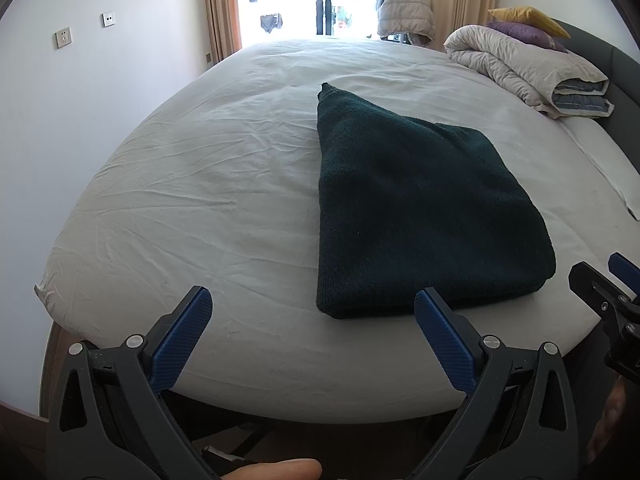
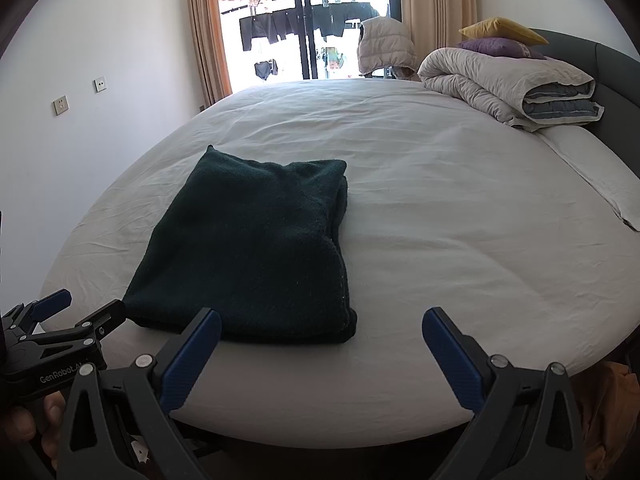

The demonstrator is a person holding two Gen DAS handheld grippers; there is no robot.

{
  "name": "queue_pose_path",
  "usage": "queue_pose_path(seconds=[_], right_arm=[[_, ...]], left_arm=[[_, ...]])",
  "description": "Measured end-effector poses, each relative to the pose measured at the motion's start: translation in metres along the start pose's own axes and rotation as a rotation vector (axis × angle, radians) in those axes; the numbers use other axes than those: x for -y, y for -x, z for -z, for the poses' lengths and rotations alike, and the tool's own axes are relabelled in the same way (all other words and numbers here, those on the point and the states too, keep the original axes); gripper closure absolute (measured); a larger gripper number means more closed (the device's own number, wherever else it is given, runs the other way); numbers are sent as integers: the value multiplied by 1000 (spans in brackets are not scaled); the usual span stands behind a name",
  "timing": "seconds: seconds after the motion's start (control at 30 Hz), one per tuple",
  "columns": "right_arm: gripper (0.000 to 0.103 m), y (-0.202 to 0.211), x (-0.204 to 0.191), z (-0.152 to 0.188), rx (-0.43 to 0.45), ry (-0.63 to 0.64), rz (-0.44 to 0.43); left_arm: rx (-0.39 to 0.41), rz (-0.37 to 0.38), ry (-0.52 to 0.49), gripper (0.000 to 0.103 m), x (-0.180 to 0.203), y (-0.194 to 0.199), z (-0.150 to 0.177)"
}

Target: Fold small clothes

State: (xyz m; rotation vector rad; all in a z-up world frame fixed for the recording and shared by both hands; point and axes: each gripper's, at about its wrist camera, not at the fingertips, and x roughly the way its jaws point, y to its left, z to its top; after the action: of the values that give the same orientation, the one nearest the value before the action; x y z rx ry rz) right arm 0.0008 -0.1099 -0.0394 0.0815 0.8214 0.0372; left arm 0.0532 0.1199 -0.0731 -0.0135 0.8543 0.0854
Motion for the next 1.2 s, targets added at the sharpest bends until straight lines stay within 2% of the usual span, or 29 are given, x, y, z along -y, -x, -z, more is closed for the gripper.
queue_pose_path(seconds=[1.2], right_arm=[[0,-3,3,3,-9,-1,-4]], left_arm=[[-10,1,0,0,-1,-2,4]])
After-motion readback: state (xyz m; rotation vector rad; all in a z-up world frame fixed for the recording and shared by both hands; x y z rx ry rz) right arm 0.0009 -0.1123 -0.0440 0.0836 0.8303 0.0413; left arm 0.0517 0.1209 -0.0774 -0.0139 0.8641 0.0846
